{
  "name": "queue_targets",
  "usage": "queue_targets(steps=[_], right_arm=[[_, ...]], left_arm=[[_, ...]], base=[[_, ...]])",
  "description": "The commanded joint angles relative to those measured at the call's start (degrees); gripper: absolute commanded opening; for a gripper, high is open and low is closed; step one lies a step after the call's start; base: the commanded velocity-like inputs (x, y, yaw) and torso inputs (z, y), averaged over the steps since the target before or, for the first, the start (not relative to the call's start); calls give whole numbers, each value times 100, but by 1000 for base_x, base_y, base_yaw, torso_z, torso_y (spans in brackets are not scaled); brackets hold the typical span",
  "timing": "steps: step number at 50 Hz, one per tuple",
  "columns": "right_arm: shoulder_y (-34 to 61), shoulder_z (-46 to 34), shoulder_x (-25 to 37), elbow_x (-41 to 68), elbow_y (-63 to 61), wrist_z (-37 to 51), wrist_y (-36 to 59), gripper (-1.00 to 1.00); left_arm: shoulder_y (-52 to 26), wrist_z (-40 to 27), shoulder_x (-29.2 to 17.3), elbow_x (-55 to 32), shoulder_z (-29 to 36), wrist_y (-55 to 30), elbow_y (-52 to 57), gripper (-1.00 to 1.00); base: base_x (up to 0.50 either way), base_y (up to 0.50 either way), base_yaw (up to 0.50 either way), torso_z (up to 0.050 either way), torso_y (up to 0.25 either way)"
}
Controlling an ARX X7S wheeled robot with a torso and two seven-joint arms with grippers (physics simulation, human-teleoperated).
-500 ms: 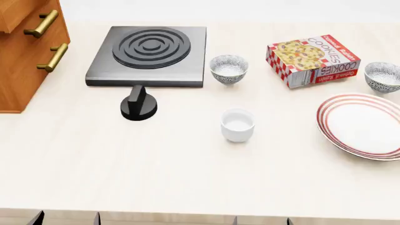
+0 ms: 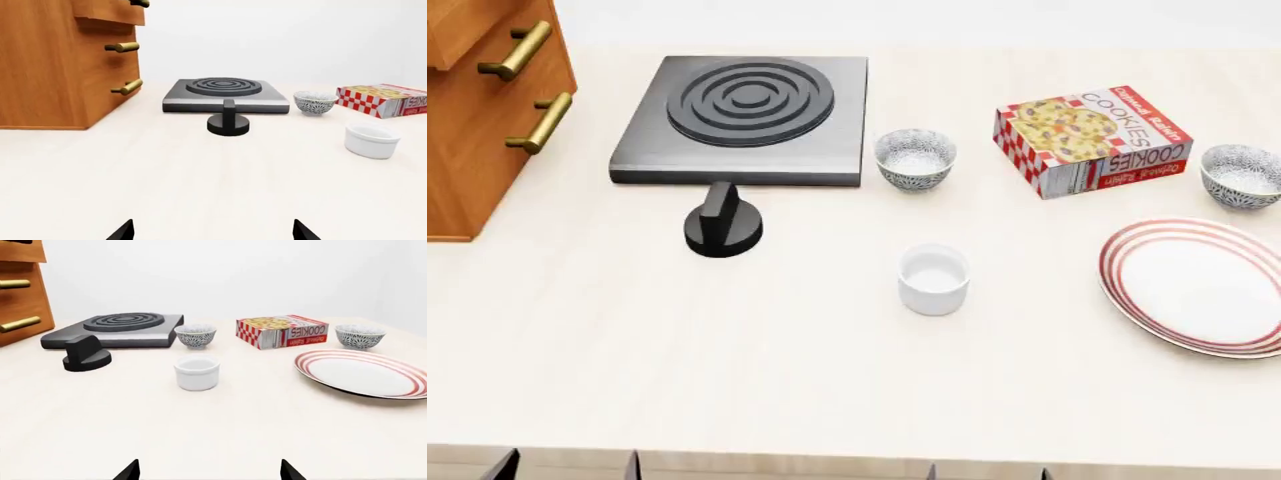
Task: Pick the akita bowl next to the plate and place it on the plate.
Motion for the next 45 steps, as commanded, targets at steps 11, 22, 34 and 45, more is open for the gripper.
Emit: queue_targets(steps=[11,22,34,45], right_arm=[[777,112,128,1025,-4157,-193,3527,100],[895,268,155,1334,-4163,-131,3603,100],[1119,956,200,2002,-4442,5,3775,100],[1100,1285,334,2379,-4648,13,3709,100]], left_arm=[[-719,-340,-959,-2266,-1330,-2751,2577,100],[-688,-280,-950,-2183,-1383,-2450,2103,100],[-780,-274,-1044,-2395,-1828,-2314,1610,100],[-757,-272,-1012,-2396,-2006,-2067,1209,100]], base=[[0,0,0,0,0],[0,0,0,0,0],[0,-3,0,0,0],[0,-284,0,0,0]])
